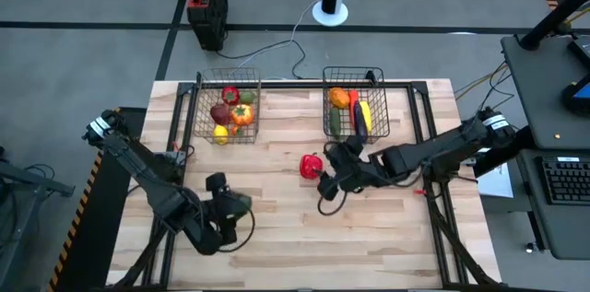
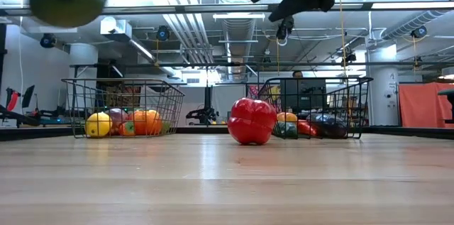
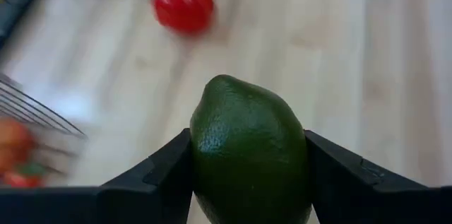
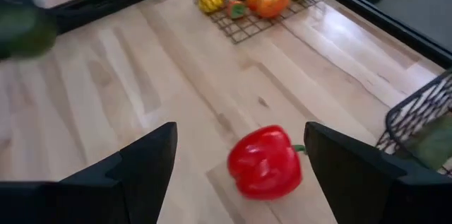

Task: Sort produce into baskets
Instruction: Put the green lime into the left yellow wire basket

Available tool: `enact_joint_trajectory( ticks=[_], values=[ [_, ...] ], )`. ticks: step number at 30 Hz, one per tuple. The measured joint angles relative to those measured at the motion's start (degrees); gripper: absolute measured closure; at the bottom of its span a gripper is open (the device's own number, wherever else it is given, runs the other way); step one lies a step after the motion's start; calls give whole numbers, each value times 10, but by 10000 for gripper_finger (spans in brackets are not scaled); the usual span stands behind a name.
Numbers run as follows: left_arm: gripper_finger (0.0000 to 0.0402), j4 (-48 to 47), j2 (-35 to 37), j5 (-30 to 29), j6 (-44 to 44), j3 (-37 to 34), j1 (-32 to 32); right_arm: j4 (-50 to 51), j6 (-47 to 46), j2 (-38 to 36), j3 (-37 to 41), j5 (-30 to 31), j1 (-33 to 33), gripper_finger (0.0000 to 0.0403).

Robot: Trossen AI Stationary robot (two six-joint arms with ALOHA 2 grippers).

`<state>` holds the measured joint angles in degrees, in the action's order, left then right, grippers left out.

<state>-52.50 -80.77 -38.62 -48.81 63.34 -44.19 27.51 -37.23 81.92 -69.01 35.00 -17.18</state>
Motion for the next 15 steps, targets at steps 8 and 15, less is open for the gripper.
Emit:
enact_joint_trajectory(
  ticks=[8,15],
  values=[
    [200,-29,76,-45,121,4,110,-4,-5,0,1,24,-28,110],
    [200,-30,151,13,237,-24,281,-12,-12,0,7,41,-31,103]
  ],
)
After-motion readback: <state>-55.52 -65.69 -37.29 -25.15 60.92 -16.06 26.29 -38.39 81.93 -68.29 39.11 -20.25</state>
